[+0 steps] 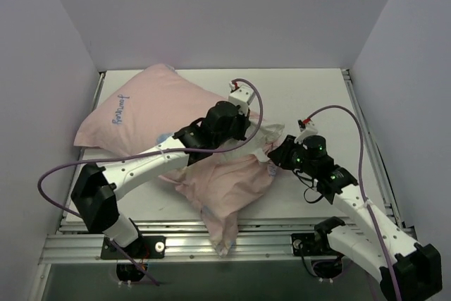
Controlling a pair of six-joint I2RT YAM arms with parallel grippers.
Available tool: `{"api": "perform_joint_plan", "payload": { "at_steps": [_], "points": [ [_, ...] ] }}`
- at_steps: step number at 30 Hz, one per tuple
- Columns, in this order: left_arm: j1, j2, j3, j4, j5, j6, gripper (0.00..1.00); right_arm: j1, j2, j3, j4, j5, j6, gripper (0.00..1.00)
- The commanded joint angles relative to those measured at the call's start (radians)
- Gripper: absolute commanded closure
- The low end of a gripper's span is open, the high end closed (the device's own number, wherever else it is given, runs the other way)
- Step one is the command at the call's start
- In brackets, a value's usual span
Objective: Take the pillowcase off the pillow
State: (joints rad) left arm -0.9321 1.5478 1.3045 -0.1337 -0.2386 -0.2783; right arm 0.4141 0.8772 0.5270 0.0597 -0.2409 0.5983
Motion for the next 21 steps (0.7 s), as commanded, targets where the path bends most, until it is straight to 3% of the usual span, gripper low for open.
{"api": "perform_joint_plan", "payload": {
  "at_steps": [1,2,3,6,7,10,15,21],
  "points": [
    [0.035,0.063,0.131,0.233,-0.062,0.05,0.98,0.014,-0.113,0.025,-0.118,0.078,-0.032,0.84],
    [0.032,0.07,0.131,0.23,-0.056,0.048,0.95,0.014,-0.15,0.04,-0.17,0.092,-0.041,0.83],
    [0.03,0.066,0.119,0.232,-0.057,0.044,0.81,0.014,-0.167,0.048,-0.194,0.116,-0.063,0.78],
    [0.015,-0.006,0.015,0.276,-0.076,0.021,0.56,0.014,-0.221,0.065,-0.253,0.13,-0.084,0.66],
    [0.004,-0.029,-0.01,0.285,-0.079,0.002,0.36,0.015,-0.23,0.067,-0.251,0.109,-0.086,0.63],
    [-0.017,-0.126,-0.068,0.216,-0.117,-0.007,0.15,0.017,-0.231,0.091,-0.242,0.091,-0.074,0.5],
    [-0.047,-0.331,-0.187,-0.019,-0.279,-0.088,0.03,0.018,-0.133,0.183,-0.198,0.109,-0.118,0.3],
    [0.021,-0.517,-0.324,-0.276,-0.455,-0.266,0.02,0.025,0.094,0.32,-0.12,0.092,-0.212,0.19]
  ]
}}
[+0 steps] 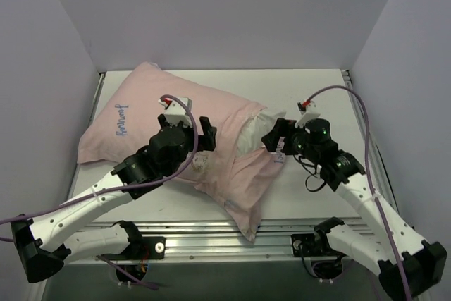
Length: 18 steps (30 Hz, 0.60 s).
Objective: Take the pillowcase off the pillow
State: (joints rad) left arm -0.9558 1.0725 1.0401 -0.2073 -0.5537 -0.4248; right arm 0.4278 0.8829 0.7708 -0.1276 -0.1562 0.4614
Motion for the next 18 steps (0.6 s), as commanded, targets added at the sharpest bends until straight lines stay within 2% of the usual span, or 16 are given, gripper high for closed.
{"api": "perform_joint_plan", "payload": {
  "at_steps": [1,5,8,10,11,13,15,18],
  "points": [
    [0.064,-0.06,-0.083,-0.234,-0.14,-0.152,0.02,0.011,0.117,0.091,0.092,0.01,-0.088,0.18],
    [0.195,-0.125,-0.216,-0.231,-0.082,-0.187,0.03,0.025,0.289,0.125,0.187,-0.006,-0.148,0.16],
    [0.308,-0.102,-0.261,-0.169,0.036,-0.177,0.02,0.051,0.372,0.079,0.276,-0.058,-0.179,0.22],
    [0.356,-0.069,-0.282,-0.113,0.098,-0.154,0.03,0.098,0.39,0.044,0.321,-0.045,-0.185,0.44],
    [0.359,-0.025,-0.279,-0.103,0.124,-0.151,0.02,0.133,0.383,0.01,0.33,-0.043,-0.184,0.69],
    [0.359,0.047,-0.267,-0.067,0.146,-0.132,0.03,0.172,0.328,-0.025,0.338,-0.033,-0.162,0.9],
    [0.359,0.095,-0.247,-0.041,0.187,-0.12,0.02,0.213,0.265,-0.074,0.326,-0.022,-0.132,1.0],
    [0.358,0.19,-0.192,0.026,0.248,-0.092,0.02,0.314,0.122,-0.119,0.266,0.009,-0.051,1.0]
  ]
}}
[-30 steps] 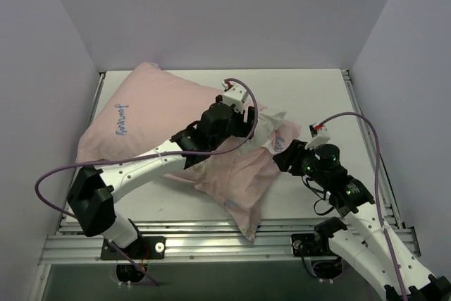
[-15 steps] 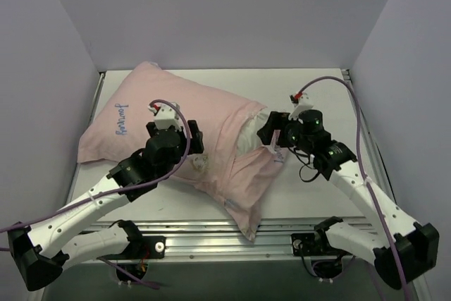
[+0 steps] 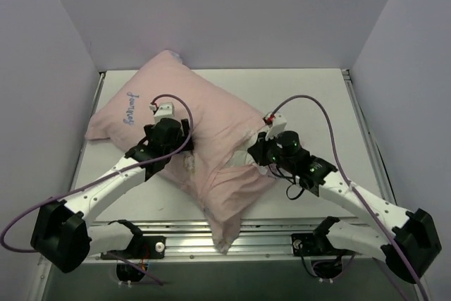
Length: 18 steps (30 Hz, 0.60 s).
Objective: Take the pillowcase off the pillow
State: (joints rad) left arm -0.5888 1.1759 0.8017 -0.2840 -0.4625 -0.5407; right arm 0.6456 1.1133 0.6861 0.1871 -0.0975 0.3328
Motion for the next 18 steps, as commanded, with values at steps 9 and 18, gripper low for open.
{"api": "perform_joint_plan", "payload": {
  "at_steps": [9,18],
  "points": [
    [-0.117,0.364,0.339,0.243,0.286,0.113,0.02,0.293,-0.279,-0.103,-0.14,0.054,0.244,1.0],
    [-0.092,0.435,0.547,0.209,0.233,0.131,0.02,0.287,0.015,0.059,-0.057,0.168,0.18,1.0]
  ]
}}
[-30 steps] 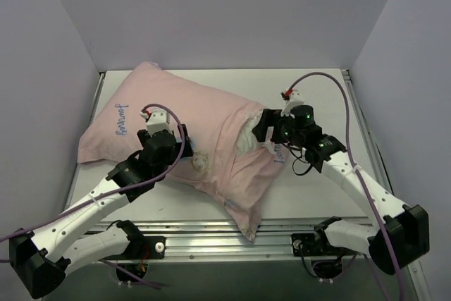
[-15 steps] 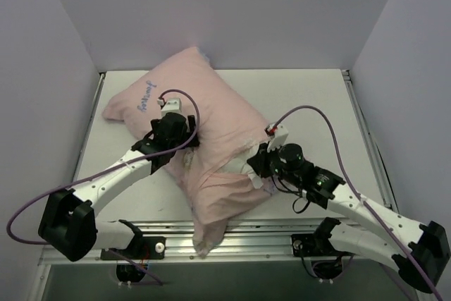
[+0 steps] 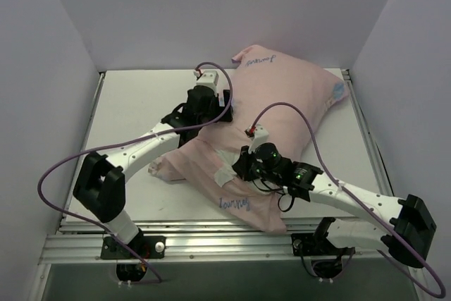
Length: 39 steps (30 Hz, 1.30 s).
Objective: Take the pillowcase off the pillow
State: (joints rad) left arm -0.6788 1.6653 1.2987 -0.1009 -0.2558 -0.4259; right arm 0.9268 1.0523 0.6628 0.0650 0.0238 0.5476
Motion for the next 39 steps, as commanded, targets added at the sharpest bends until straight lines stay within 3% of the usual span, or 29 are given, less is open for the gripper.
{"api": "perform_joint_plan", "payload": {
  "at_steps": [1,7,9,13,20,24,33,39],
  "points": [
    [-0.002,-0.109,0.037,0.023,0.015,0.016,0.02,0.006,0.121,0.096,0.081,0.041,-0.04,1.0],
    [-0.007,-0.381,-0.135,-0.134,-0.137,-0.088,0.0,0.003,0.254,0.193,0.137,0.025,-0.048,1.0],
    [-0.018,-0.445,-0.197,-0.189,-0.151,-0.131,0.05,0.004,0.276,0.204,0.153,0.015,-0.049,1.0],
    [-0.031,-0.577,-0.349,-0.252,-0.137,-0.206,0.06,0.009,0.316,0.215,0.173,0.001,-0.035,1.0],
    [-0.038,-0.625,-0.535,-0.169,-0.044,-0.312,0.06,0.023,0.345,0.21,0.188,-0.004,-0.018,1.0],
    [-0.042,-0.638,-0.598,-0.1,-0.059,-0.378,0.07,0.027,0.364,0.207,0.193,0.001,-0.017,1.0],
    [-0.062,-0.681,-0.622,0.003,-0.065,-0.387,0.08,0.037,0.383,0.201,0.203,0.013,-0.011,1.0],
    [-0.061,-0.621,-0.599,-0.002,-0.085,-0.378,0.09,0.035,0.39,0.201,0.21,0.015,-0.011,1.0]
  ]
}}
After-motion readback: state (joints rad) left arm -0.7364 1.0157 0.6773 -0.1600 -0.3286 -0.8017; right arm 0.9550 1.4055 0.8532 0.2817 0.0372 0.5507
